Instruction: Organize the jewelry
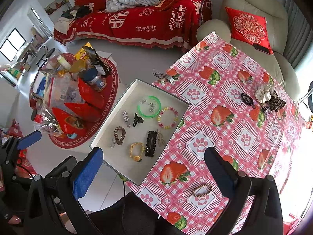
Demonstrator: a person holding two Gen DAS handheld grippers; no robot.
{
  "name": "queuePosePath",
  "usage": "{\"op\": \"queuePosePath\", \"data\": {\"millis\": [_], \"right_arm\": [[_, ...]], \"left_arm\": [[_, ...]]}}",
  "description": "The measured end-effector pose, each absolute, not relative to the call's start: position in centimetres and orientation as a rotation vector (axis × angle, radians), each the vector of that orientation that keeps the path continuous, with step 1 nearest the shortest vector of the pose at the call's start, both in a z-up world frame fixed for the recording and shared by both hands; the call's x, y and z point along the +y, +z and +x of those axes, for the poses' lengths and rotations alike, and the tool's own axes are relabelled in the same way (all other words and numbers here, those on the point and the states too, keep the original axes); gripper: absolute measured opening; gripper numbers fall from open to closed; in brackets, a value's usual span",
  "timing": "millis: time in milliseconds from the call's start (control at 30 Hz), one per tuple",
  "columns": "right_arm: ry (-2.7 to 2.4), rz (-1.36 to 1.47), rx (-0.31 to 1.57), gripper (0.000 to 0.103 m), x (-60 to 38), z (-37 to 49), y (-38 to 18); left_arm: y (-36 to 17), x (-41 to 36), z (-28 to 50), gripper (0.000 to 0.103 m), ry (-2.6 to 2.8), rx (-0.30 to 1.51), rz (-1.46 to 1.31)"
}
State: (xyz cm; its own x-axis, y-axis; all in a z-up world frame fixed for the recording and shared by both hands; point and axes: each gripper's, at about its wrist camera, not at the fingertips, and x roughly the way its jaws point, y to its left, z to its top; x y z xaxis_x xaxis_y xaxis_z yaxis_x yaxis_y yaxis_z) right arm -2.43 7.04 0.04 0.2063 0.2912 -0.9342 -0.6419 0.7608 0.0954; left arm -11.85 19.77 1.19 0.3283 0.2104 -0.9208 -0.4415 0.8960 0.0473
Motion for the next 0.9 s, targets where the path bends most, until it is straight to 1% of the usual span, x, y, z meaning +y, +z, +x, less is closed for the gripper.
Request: {"op": "queuePosePath", "data": {"millis": [900], "right_arm": [[0.669,-0.346,1.201,0.103,7.25,-2.50,-0.04]], "left_arm": [[1.42,19.77,-11.96,0.103,0.449,1.140,-0.204]]}}
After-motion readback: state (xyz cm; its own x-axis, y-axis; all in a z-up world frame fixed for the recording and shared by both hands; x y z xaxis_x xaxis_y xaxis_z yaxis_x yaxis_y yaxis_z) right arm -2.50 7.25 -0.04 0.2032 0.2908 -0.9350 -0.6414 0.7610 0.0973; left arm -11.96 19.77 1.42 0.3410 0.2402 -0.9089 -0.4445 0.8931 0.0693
